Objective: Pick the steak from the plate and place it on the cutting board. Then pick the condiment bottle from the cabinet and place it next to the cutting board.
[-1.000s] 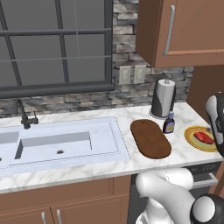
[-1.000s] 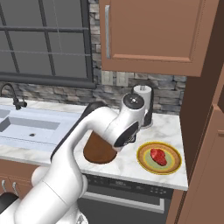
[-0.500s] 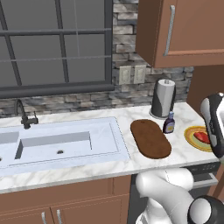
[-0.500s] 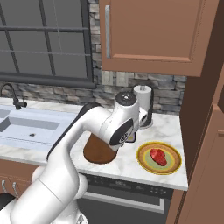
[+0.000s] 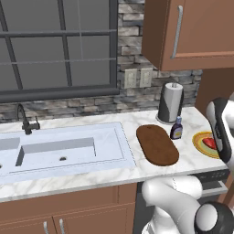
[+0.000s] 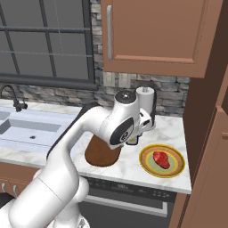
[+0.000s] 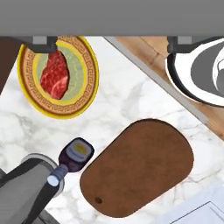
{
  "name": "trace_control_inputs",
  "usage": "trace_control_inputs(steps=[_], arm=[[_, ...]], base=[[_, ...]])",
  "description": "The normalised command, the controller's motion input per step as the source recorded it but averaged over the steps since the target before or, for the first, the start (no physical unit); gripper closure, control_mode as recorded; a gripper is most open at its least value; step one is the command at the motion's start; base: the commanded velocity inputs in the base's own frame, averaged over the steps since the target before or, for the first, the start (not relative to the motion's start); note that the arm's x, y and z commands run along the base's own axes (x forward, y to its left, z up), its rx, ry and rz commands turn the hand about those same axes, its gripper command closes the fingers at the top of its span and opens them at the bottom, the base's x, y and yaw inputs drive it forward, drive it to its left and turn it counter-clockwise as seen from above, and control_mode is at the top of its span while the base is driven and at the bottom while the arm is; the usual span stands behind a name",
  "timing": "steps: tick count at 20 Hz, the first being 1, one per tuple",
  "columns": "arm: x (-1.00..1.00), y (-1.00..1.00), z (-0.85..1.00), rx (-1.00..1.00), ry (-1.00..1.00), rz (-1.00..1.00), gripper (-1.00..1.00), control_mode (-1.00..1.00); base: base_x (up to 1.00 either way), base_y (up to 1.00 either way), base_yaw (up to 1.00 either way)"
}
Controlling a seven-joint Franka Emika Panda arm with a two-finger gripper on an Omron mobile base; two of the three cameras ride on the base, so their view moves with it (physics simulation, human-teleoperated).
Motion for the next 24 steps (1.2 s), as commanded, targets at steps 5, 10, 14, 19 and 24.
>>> trace_control_inputs(steps=[5, 10, 14, 19, 24], arm=[[0.03, 0.0, -0.01, 0.15, 0.02, -0.25, -1.0, -1.0], [0.04, -0.03, -0.1, 0.11, 0.02, -0.27, -1.0, -1.0], [0.04, 0.0, -0.11, 0.02, 0.0, -0.25, -1.0, -1.0], [0.1, 0.0, -0.07, 0.0, 0.0, -0.11, -1.0, -1.0], [0.02, 0.0, -0.3, 0.0, -0.04, -0.02, -1.0, -1.0]], base=[[0.0, 0.0, 0.0], [0.0, 0.0, 0.0], [0.0, 0.0, 0.0], [0.0, 0.0, 0.0], [0.0, 0.0, 0.0]])
